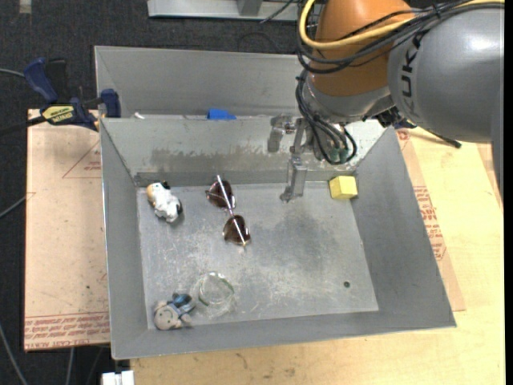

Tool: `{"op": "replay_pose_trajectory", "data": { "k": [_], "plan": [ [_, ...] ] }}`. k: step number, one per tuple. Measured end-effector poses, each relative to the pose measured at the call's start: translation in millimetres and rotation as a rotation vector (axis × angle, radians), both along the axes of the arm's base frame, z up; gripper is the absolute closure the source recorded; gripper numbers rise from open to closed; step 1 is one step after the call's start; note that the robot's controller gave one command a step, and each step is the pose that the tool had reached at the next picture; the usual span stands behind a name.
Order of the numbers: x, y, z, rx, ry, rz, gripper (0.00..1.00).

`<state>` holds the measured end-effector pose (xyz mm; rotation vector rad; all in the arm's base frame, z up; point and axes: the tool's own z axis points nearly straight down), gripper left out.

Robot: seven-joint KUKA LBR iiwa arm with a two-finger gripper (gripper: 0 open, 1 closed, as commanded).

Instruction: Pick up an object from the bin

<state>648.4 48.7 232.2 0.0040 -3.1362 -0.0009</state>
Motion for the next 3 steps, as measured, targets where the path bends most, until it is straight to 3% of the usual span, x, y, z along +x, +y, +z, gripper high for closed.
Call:
{"op": "replay_pose_trajectory", "data": {
  "k": [1, 2, 3],
  "plan": [
    [0.9, 0, 5, 0.001, -0.007, -0.001, 0.00],
    [4.8, 13, -34, 0.000, -0.013, 0.074, 0.00],
    [-6.7, 66, -107, 0.001, -0.011, 0.110, 0.00]
  ]
}}
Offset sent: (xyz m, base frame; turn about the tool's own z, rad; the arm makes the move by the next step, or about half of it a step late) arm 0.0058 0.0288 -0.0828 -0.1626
